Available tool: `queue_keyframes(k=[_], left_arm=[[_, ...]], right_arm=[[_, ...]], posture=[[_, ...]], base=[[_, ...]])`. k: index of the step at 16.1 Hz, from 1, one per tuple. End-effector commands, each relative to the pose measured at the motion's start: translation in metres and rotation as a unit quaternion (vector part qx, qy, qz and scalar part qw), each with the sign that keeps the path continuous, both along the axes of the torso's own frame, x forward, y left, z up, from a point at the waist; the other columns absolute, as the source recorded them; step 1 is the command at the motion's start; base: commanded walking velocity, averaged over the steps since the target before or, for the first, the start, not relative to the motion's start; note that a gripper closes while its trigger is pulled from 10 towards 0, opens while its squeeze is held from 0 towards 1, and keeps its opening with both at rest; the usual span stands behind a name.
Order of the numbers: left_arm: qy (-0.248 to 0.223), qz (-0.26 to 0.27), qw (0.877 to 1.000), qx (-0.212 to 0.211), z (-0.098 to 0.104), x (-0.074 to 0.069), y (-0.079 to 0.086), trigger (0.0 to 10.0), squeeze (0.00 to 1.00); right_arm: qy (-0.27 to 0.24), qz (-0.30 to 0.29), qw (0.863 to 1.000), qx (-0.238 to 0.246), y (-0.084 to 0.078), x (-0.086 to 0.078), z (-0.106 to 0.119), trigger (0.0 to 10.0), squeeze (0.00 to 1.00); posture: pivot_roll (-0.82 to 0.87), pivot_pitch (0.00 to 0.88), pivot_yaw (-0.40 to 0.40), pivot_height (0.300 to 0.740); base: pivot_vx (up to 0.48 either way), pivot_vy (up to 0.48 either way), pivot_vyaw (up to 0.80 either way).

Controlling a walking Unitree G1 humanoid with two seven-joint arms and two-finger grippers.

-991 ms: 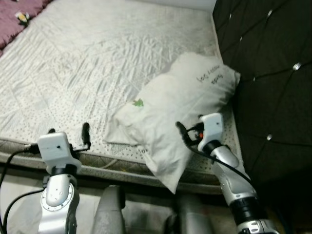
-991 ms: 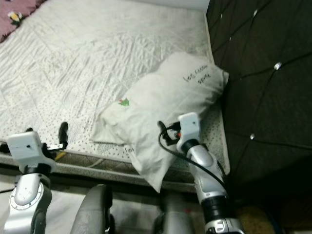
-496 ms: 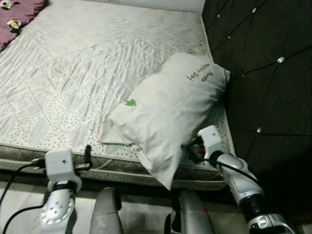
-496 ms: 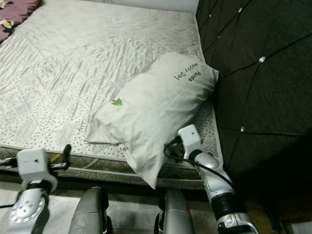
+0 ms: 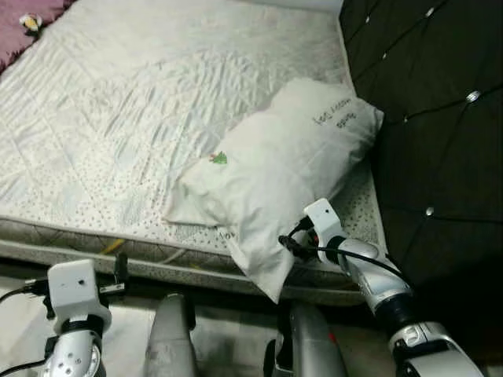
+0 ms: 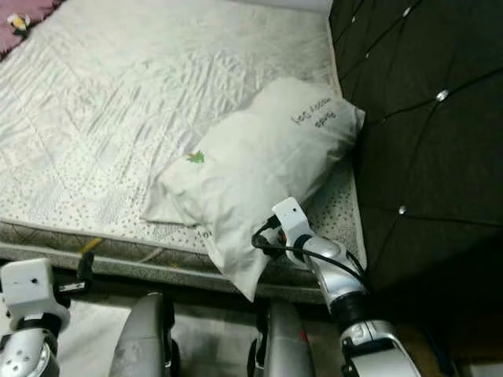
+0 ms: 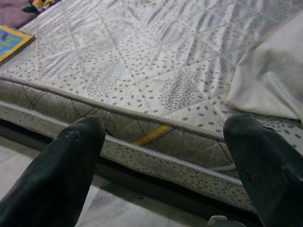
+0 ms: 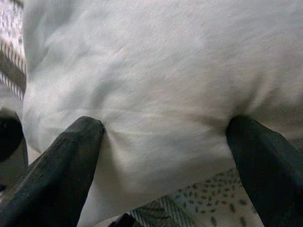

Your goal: Clean up the room

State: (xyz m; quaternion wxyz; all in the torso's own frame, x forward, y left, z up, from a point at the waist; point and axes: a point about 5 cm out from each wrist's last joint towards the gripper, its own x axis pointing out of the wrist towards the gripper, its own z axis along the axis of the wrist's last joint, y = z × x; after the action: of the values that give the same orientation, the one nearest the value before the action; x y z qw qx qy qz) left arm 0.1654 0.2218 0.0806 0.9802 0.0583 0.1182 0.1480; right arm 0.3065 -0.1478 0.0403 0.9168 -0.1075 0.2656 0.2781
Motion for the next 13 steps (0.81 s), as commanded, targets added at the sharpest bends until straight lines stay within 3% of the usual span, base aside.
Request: queue_keyframes(k=[1, 7, 13], left_arm=[[0.008, 0.002, 1.0, 0.004, 0.0, -0.002, -0.001, 10.0, 0.0], [-0.023, 0.002, 0.999, 0.023, 0.015, 0.008, 0.005, 10.0, 0.0], [-0.021, -0.004, 1.0, 0.012, 0.013, 0.006, 0.0, 10.0, 0.0]], right_arm=[[0.03, 0.016, 0.999, -0.008, 0.001, -0.007, -0.01, 10.0, 0.0], [0.052, 0.038, 0.998, -0.004, 0.005, -0.005, -0.011, 10.0, 0.0], [0.062, 0.02, 0.996, 0.062, 0.023, 0.005, 0.0, 10.0, 0.0]], posture=[[0.12, 0.152, -0.089, 0.566], [0.12, 0.152, -0.074, 0.561], [0.13, 0.156, -0.082, 0.561]], base=[[0.0, 0.0, 0.0], [0.0, 0.0, 0.0], [0.0, 0.0, 0.0]])
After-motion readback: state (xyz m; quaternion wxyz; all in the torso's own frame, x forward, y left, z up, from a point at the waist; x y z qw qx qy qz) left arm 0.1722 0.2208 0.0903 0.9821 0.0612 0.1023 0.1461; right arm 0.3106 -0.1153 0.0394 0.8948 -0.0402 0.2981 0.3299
